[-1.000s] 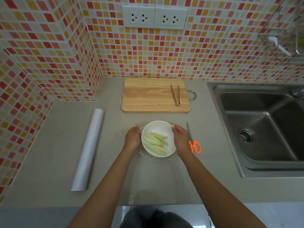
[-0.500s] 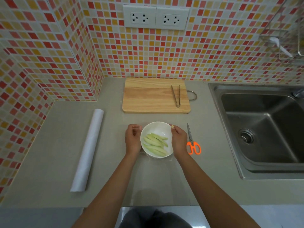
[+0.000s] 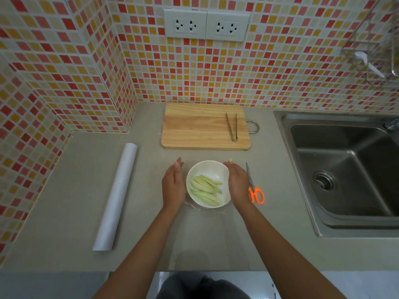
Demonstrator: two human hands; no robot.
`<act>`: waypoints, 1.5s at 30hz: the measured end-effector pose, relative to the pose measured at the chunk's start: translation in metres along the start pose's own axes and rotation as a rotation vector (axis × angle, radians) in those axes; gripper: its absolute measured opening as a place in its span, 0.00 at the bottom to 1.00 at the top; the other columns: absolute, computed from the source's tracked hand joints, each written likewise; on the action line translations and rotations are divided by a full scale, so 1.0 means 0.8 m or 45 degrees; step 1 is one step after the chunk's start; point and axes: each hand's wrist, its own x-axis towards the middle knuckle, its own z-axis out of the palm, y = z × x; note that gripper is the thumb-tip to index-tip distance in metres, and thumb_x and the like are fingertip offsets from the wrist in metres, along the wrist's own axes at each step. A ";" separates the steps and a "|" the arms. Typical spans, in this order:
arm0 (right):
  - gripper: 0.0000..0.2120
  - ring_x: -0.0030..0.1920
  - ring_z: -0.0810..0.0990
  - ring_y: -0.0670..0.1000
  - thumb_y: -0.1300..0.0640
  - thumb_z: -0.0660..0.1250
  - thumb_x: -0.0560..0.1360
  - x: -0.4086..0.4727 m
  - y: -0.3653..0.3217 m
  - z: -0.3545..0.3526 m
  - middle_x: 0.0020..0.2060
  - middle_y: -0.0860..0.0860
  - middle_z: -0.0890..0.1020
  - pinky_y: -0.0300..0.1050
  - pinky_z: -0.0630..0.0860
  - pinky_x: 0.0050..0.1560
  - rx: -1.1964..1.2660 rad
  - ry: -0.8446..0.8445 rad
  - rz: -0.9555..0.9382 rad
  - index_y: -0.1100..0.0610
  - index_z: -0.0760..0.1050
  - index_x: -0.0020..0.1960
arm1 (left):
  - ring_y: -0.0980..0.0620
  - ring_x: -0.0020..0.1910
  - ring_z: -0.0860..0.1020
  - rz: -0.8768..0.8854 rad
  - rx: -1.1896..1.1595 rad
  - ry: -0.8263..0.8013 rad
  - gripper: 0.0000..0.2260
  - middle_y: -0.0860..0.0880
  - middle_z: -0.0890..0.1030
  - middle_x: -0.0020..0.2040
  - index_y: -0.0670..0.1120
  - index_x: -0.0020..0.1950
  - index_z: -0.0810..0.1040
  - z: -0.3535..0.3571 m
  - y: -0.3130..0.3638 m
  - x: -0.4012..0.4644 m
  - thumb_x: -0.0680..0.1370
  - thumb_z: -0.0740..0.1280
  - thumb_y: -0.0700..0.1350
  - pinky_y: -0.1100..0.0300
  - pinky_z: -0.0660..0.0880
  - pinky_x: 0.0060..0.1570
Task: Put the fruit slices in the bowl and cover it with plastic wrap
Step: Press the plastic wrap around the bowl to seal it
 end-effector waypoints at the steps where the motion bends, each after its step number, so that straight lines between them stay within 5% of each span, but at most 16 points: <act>1: 0.12 0.44 0.79 0.48 0.54 0.61 0.78 0.003 -0.005 -0.001 0.39 0.48 0.82 0.45 0.73 0.49 -0.004 -0.043 -0.041 0.55 0.82 0.45 | 0.64 0.58 0.76 0.008 -0.057 -0.023 0.20 0.55 0.80 0.57 0.49 0.68 0.74 0.003 0.004 -0.001 0.83 0.51 0.54 0.77 0.67 0.55; 3: 0.14 0.50 0.79 0.46 0.54 0.60 0.80 0.010 -0.014 -0.001 0.47 0.48 0.83 0.39 0.73 0.52 -0.055 -0.188 -0.072 0.58 0.82 0.54 | 0.69 0.54 0.77 -0.033 -0.135 -0.109 0.20 0.61 0.81 0.53 0.53 0.66 0.75 0.011 0.011 -0.005 0.82 0.51 0.57 0.79 0.69 0.49; 6: 0.16 0.56 0.79 0.50 0.54 0.58 0.81 0.015 -0.018 -0.004 0.56 0.52 0.82 0.40 0.73 0.54 -0.098 -0.368 0.002 0.59 0.80 0.59 | 0.60 0.59 0.77 -0.146 -0.204 -0.211 0.16 0.57 0.80 0.59 0.65 0.60 0.74 0.022 0.011 -0.005 0.81 0.49 0.60 0.66 0.72 0.56; 10: 0.15 0.55 0.79 0.50 0.57 0.57 0.81 0.009 -0.010 -0.010 0.58 0.55 0.81 0.38 0.76 0.52 0.041 -0.381 0.040 0.59 0.78 0.61 | 0.51 0.62 0.76 -0.264 -0.322 -0.277 0.25 0.51 0.78 0.64 0.56 0.69 0.71 0.027 0.005 0.006 0.80 0.46 0.64 0.53 0.71 0.64; 15: 0.13 0.52 0.80 0.47 0.56 0.58 0.81 -0.013 0.005 0.002 0.52 0.48 0.83 0.41 0.76 0.52 0.223 -0.261 0.055 0.54 0.78 0.59 | 0.48 0.60 0.77 -0.365 -0.359 -0.396 0.30 0.49 0.78 0.63 0.55 0.68 0.73 0.023 0.014 0.029 0.78 0.42 0.66 0.48 0.72 0.64; 18: 0.10 0.49 0.81 0.47 0.56 0.61 0.79 -0.024 0.014 0.009 0.46 0.46 0.84 0.42 0.76 0.52 0.217 -0.125 0.032 0.51 0.82 0.50 | 0.51 0.64 0.75 -0.278 -0.238 -0.478 0.32 0.50 0.76 0.67 0.53 0.67 0.75 0.012 0.019 0.042 0.78 0.41 0.66 0.54 0.69 0.66; 21: 0.10 0.41 0.79 0.45 0.56 0.64 0.77 -0.022 0.010 0.007 0.36 0.44 0.83 0.39 0.73 0.44 0.118 0.064 -0.021 0.51 0.82 0.41 | 0.52 0.67 0.72 -0.245 -0.216 -0.153 0.31 0.49 0.77 0.66 0.48 0.64 0.78 -0.003 0.019 0.044 0.80 0.43 0.63 0.58 0.64 0.67; 25: 0.12 0.51 0.80 0.41 0.56 0.60 0.79 -0.003 -0.007 0.005 0.49 0.46 0.84 0.32 0.72 0.52 0.005 -0.048 -0.122 0.55 0.81 0.54 | 0.53 0.62 0.77 -0.240 -0.412 0.042 0.27 0.47 0.81 0.59 0.48 0.61 0.79 -0.017 0.006 0.007 0.81 0.47 0.61 0.59 0.67 0.64; 29: 0.12 0.53 0.81 0.50 0.57 0.61 0.79 0.014 -0.017 0.006 0.54 0.55 0.83 0.43 0.75 0.56 -0.047 -0.406 -0.040 0.59 0.81 0.56 | 0.58 0.62 0.76 -0.241 -0.436 -0.071 0.22 0.53 0.79 0.63 0.58 0.62 0.76 -0.006 -0.003 -0.023 0.81 0.47 0.61 0.61 0.69 0.63; 32: 0.12 0.48 0.81 0.46 0.58 0.59 0.80 0.017 -0.006 0.005 0.51 0.52 0.83 0.35 0.77 0.47 -0.068 -0.532 -0.006 0.57 0.79 0.57 | 0.54 0.65 0.74 -0.339 -0.470 -0.117 0.22 0.53 0.75 0.67 0.54 0.68 0.73 0.006 -0.006 -0.019 0.82 0.47 0.59 0.55 0.68 0.67; 38: 0.14 0.37 0.82 0.36 0.55 0.56 0.81 0.007 0.011 0.007 0.38 0.41 0.85 0.27 0.75 0.35 -0.029 -0.384 0.136 0.51 0.80 0.49 | 0.54 0.55 0.79 -0.424 -0.415 -0.112 0.22 0.53 0.82 0.55 0.56 0.57 0.79 0.013 -0.007 -0.001 0.82 0.46 0.58 0.60 0.74 0.54; 42: 0.20 0.31 0.81 0.43 0.45 0.55 0.81 0.006 0.012 0.011 0.28 0.44 0.83 0.35 0.75 0.31 -0.043 -0.292 0.263 0.52 0.78 0.38 | 0.57 0.49 0.81 -0.378 -0.357 -0.141 0.24 0.54 0.84 0.49 0.53 0.54 0.81 0.014 -0.006 0.003 0.82 0.46 0.58 0.64 0.76 0.49; 45: 0.20 0.37 0.80 0.50 0.47 0.55 0.81 0.006 0.011 0.009 0.34 0.50 0.82 0.41 0.74 0.37 -0.089 -0.265 0.293 0.55 0.78 0.39 | 0.58 0.47 0.80 -0.348 -0.255 -0.219 0.25 0.52 0.83 0.50 0.51 0.56 0.80 0.007 -0.007 0.009 0.82 0.45 0.59 0.66 0.75 0.46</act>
